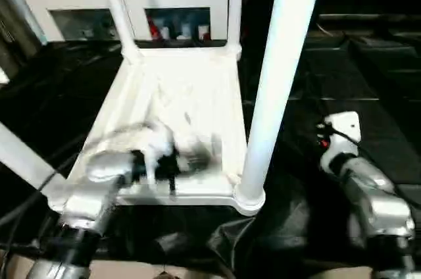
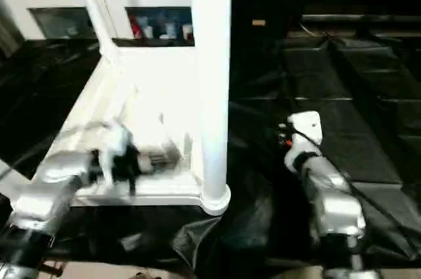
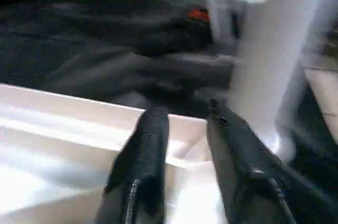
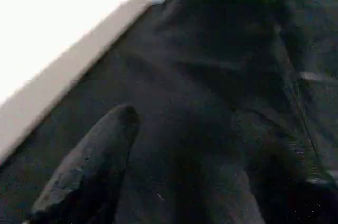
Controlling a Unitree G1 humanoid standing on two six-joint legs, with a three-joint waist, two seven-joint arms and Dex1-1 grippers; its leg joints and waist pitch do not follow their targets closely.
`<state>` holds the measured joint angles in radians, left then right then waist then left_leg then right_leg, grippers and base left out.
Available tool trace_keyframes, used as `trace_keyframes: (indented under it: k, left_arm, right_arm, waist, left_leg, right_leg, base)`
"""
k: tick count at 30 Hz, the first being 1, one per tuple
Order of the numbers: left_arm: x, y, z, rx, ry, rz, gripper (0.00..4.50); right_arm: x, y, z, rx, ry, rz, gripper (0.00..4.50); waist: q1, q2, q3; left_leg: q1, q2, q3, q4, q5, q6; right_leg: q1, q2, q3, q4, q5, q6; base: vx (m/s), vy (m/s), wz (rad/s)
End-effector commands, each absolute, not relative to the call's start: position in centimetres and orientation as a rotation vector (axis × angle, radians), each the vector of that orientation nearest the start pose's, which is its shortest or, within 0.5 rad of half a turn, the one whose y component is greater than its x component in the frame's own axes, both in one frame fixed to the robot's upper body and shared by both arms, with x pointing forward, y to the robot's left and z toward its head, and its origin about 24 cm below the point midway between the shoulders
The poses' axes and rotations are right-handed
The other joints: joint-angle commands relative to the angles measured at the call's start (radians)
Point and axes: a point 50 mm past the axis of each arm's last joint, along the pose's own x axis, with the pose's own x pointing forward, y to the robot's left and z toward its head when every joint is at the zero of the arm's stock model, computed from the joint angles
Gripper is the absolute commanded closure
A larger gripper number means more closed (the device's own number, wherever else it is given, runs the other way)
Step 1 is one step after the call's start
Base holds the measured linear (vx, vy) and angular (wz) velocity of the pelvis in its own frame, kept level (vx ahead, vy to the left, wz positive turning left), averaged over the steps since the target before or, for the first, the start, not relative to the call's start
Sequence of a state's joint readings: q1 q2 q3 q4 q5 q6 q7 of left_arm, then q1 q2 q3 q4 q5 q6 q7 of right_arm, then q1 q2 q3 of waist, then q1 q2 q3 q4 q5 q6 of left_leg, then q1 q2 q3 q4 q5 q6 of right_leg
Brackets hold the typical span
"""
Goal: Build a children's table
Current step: Rotate leg to tighten
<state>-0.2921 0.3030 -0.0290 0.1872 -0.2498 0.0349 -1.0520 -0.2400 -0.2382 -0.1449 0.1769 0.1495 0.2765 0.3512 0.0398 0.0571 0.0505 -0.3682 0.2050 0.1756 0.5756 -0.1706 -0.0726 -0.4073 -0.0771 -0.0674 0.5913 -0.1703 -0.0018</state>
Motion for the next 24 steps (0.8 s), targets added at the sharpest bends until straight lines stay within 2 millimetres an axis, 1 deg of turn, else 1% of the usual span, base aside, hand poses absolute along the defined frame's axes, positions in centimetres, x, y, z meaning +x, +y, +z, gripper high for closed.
trace_keyframes:
  k: [1,2,3,4,5,6,7,8,9,10,11,12,13,14,15,16,17,20,21,22,23,24]
  left_arm:
    - [29.0,16.7,8.2,0.088,-0.048,-0.870,2.82]
    - [29.2,17.1,8.3,0.060,-0.068,-0.789,2.70]
    - [29.3,18.2,8.2,0.037,-0.082,-0.581,2.65]
    - [29.1,18.9,8.1,0.039,-0.072,-0.459,2.60]
    - [28.9,19.2,7.9,0.032,-0.039,-0.383,2.50]
    - [28.4,19.5,7.5,0.027,0.018,-0.316,2.37]
    - [28.3,19.4,7.4,0.024,0.035,-0.307,2.37]
    - [28.1,19.3,7.4,0.023,0.036,-0.303,2.26]
    - [27.6,19.0,7.4,0.033,0.021,-0.307,2.26]
    - [27.4,18.8,7.4,0.041,0.011,-0.313,2.26]
    - [26.9,18.5,7.3,0.091,-0.002,-0.313,2.26]
    - [26.5,18.4,6.6,0.108,0.025,-0.289,2.26]
    - [26.4,18.3,6.4,0.111,0.032,-0.276,2.26]
    - [26.4,18.3,6.3,0.112,0.036,-0.255,2.26]
    - [26.4,18.2,6.3,0.110,0.038,-0.244,2.26]
    - [26.5,17.9,6.4,0.116,0.047,-0.220,2.26]
    - [26.5,17.8,6.4,0.119,0.052,-0.215,2.26]
    - [26.6,17.2,6.5,0.118,0.043,-0.219,2.26]
    - [26.6,17.0,6.5,0.116,0.038,-0.222,2.26]
    - [26.6,16.9,6.6,0.116,0.024,-0.229,2.26]
    - [26.6,16.8,6.7,0.116,0.014,-0.233,2.26]
    - [26.7,16.7,6.7,0.110,0.014,-0.233,2.26]
  right_arm:
    - [29.3,-19.1,6.1,0.003,0.153,0.249,0.96]
    - [29.1,-18.5,6.2,0.009,0.141,0.264,0.81]
    - [28.6,-17.2,6.3,0.013,0.124,0.283,0.70]
    - [28.4,-16.7,6.2,0.011,0.120,0.274,0.63]
    - [28.3,-16.6,6.0,0.011,0.126,0.240,0.60]
    - [28.2,-16.8,5.7,0.005,0.136,0.177,0.58]
    - [28.2,-16.9,5.6,-0.001,0.139,0.152,0.58]
    - [28.3,-16.9,5.4,0.009,0.146,0.147,0.57]
    - [28.2,-16.9,5.2,0.002,0.157,0.130,0.57]
    - [28.2,-16.9,5.1,-0.010,0.158,0.123,0.57]
    - [28.1,-16.9,4.8,-0.046,0.169,0.115,0.57]
    - [27.9,-16.8,4.4,-0.030,0.189,0.131,0.57]
    - [27.8,-16.7,4.3,-0.016,0.196,0.137,0.57]
    - [27.7,-16.6,4.2,0.003,0.208,0.140,0.57]
    - [27.7,-16.5,4.1,0.008,0.217,0.136,0.57]
    - [27.9,-16.4,4.1,-0.004,0.226,0.133,0.57]
    - [28.0,-16.4,4.1,-0.008,0.226,0.132,0.57]
    - [28.2,-16.5,4.4,0.006,0.206,0.131,0.57]
    - [28.2,-16.6,4.5,0.010,0.199,0.132,0.57]
    - [28.2,-16.6,4.5,0.011,0.196,0.133,0.57]
    - [28.2,-16.7,4.5,0.009,0.197,0.133,0.57]
    - [28.2,-16.7,4.4,0.004,0.213,0.141,0.57]
  waist:
    - [-0.003,-0.021,-0.058]
    - [-0.004,-0.030,-0.060]
    - [-0.005,-0.031,-0.060]
    - [-0.008,-0.033,-0.056]
    - [-0.011,-0.047,-0.057]
    - [-0.010,-0.040,-0.058]
    - [-0.013,-0.040,-0.057]
    - [-0.011,-0.040,-0.056]
    - [-0.010,-0.043,-0.056]
    - [-0.004,-0.044,-0.055]
    - [-0.004,-0.045,-0.055]
    - [0.001,-0.052,-0.056]
    - [0.001,-0.051,-0.056]
    - [0.003,-0.052,-0.055]
    - [0.003,-0.058,-0.054]
    - [0.004,-0.061,-0.055]
    - [0.004,-0.058,-0.055]
    - [0.004,-0.059,-0.055]
    - [0.003,-0.059,-0.055]
    - [0.004,-0.055,-0.056]
    - [0.003,-0.056,-0.057]
    - [0.004,-0.050,-0.058]
  left_leg:
    - [0.006,0.016,0.002,-0.064,-0.269,0.033]
    - [0.006,0.014,-0.001,-0.066,-0.276,0.030]
    - [0.004,0.016,-0.001,-0.066,-0.273,0.027]
    - [0.003,0.020,-0.002,-0.067,-0.274,0.024]
    - [0.000,0.022,-0.001,-0.068,-0.275,0.021]
    - [0.009,0.021,-0.003,-0.069,-0.294,0.016]
    - [0.008,0.023,-0.003,-0.072,-0.295,0.008]
    - [0.010,0.020,-0.003,-0.072,-0.302,0.006]
    - [0.012,0.021,-0.004,-0.073,-0.318,0.000]
    - [0.013,0.021,-0.005,-0.074,-0.328,-0.002]
    - [0.012,0.021,-0.005,-0.074,-0.328,-0.003]
    - [0.007,0.021,-0.005,-0.075,-0.318,-0.001]
    - [0.007,0.022,-0.005,-0.075,-0.317,-0.001]
    - [0.009,0.021,-0.004,-0.074,-0.323,0.001]
    - [0.007,0.019,-0.004,-0.075,-0.326,0.002]
    - [0.005,0.019,-0.005,-0.075,-0.321,0.002]
    - [0.005,0.020,-0.006,-0.075,-0.317,-0.002]
    - [0.006,0.018,-0.005,-0.072,-0.312,-0.001]
    - [0.005,0.017,-0.004,-0.071,-0.307,0.000]
    - [0.005,0.017,-0.005,-0.071,-0.301,0.000]
    - [0.005,0.017,-0.005,-0.070,-0.299,0.001]
    - [0.005,0.017,-0.005,-0.069,-0.289,0.002]
  right_leg:
    - [0.044,-0.044,0.035,-0.082,-0.360,-0.134]
    - [0.045,-0.046,0.034,-0.085,-0.391,-0.119]
    - [0.046,-0.046,0.035,-0.081,-0.383,-0.117]
    - [0.043,-0.045,0.036,-0.084,-0.364,-0.114]
    - [0.045,-0.045,0.036,-0.081,-0.363,-0.111]
    - [0.036,-0.048,0.037,-0.088,-0.409,-0.100]
    - [0.035,-0.045,0.039,-0.085,-0.403,-0.101]
    - [0.032,-0.042,0.038,-0.089,-0.408,-0.097]
    - [0.032,-0.041,0.040,-0.088,-0.399,-0.091]
    - [0.029,-0.041,0.040,-0.091,-0.390,-0.088]
    - [0.030,-0.040,0.041,-0.090,-0.375,-0.090]
    - [0.035,-0.042,0.043,-0.085,-0.334,-0.092]
    - [0.036,-0.042,0.044,-0.084,-0.323,-0.092]
    - [0.034,-0.041,0.044,-0.084,-0.320,-0.090]
    - [0.035,-0.040,0.044,-0.085,-0.324,-0.089]
    - [0.038,-0.043,0.044,-0.085,-0.329,-0.087]
    - [0.038,-0.043,0.044,-0.083,-0.321,-0.087]
    - [0.037,-0.043,0.045,-0.083,-0.312,-0.090]
    - [0.038,-0.043,0.045,-0.083,-0.305,-0.091]
    - [0.038,-0.043,0.045,-0.081,-0.293,-0.093]
    - [0.039,-0.042,0.045,-0.082,-0.288,-0.093]
    - [0.040,-0.042,0.045,-0.078,-0.265,-0.101]
  base:
    - [0.000,0.000,0.00]
    - [0.000,0.000,0.00]
    - [0.000,0.000,0.00]
    - [0.000,0.000,0.00]
    - [0.000,0.000,0.00]
    - [0.000,0.000,0.00]
    - [0.000,0.000,0.00]
    - [0.000,0.000,0.00]
    - [0.000,0.000,0.00]
    - [0.000,0.000,0.00]
    - [0.000,0.000,0.00]
    - [0.000,0.000,0.00]
    - [0.000,0.000,0.00]
    - [0.000,0.000,0.00]
    - [0.000,0.000,0.00]
    - [0.000,0.000,0.00]
    - [0.000,0.000,0.00]
    - [0.000,0.000,0.00]
    - [0.000,0.000,0.00]
    - [0.000,0.000,0.00]
    - [0.000,0.000,0.00]
    - [0.000,0.000,0.00]
